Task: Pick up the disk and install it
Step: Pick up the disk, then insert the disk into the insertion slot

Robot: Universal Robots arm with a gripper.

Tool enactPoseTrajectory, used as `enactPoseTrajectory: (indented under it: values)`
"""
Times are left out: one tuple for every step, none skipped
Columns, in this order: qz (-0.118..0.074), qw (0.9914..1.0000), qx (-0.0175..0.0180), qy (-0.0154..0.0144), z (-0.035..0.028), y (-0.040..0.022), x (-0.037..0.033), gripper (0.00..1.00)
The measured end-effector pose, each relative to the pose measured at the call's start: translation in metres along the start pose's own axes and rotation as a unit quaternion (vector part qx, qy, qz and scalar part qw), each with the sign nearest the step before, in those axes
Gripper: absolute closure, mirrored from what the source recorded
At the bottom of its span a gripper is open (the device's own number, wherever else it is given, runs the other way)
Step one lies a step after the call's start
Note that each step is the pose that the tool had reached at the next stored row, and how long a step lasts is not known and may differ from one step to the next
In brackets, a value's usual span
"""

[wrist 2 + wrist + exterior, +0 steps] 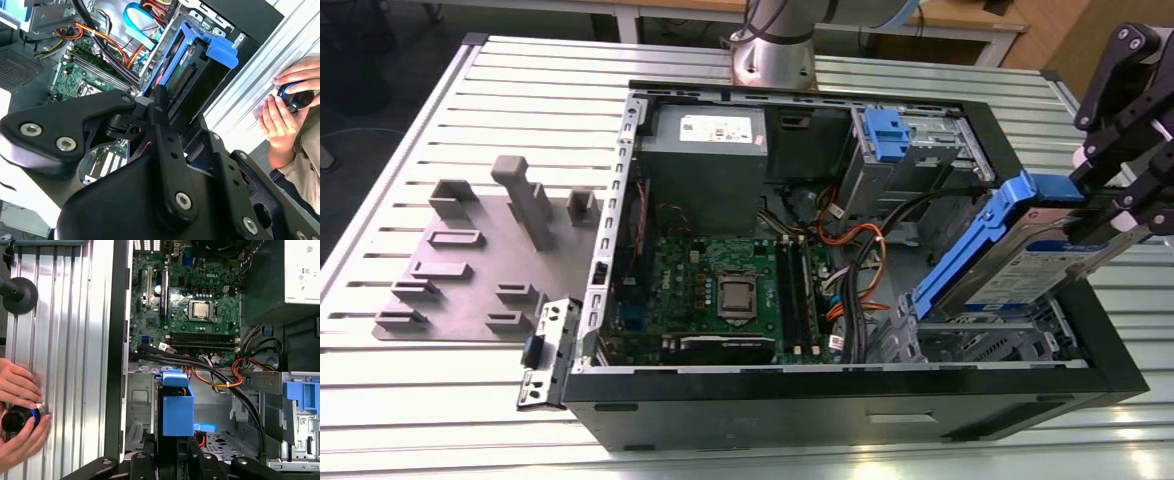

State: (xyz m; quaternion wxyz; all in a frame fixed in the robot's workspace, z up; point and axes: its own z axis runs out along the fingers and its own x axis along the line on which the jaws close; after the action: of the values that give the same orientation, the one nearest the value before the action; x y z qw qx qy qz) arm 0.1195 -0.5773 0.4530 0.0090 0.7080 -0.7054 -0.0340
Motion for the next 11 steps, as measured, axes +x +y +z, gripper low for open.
enactPoseTrajectory:
  values:
    - [0.004,0.99999,0.0001,-0.0002,0.0001,0.0000,0.0000,0.65]
    - [0.008,0.99996,0.0003,-0.0005,0.0002,-0.0001,0.0000,0.65]
    - [0.011,0.99994,0.0004,-0.0007,0.0002,-0.0001,0.0000,0.65]
    - [0.012,0.99993,0.0004,-0.0007,0.0002,-0.0001,0.0000,0.65]
    - [0.012,0.99993,0.0004,-0.0008,0.0004,-0.0001,0.0000,0.65]
    - [0.012,0.99992,0.0005,-0.0008,0.0010,-0.0002,0.0000,0.65]
    - [0.013,0.99992,0.0005,-0.0008,0.0015,-0.0002,0.0000,0.65]
    - [0.013,0.99992,0.0005,-0.0008,0.0019,-0.0003,0.0001,0.65]
    - [0.013,0.99991,0.0005,-0.0008,0.0020,-0.0003,0.0000,0.65]
    - [0.013,0.99991,0.0005,-0.0008,0.0021,-0.0003,0.0001,0.65]
    - [0.013,0.99991,0.0005,-0.0008,0.0021,-0.0003,0.0001,0.65]
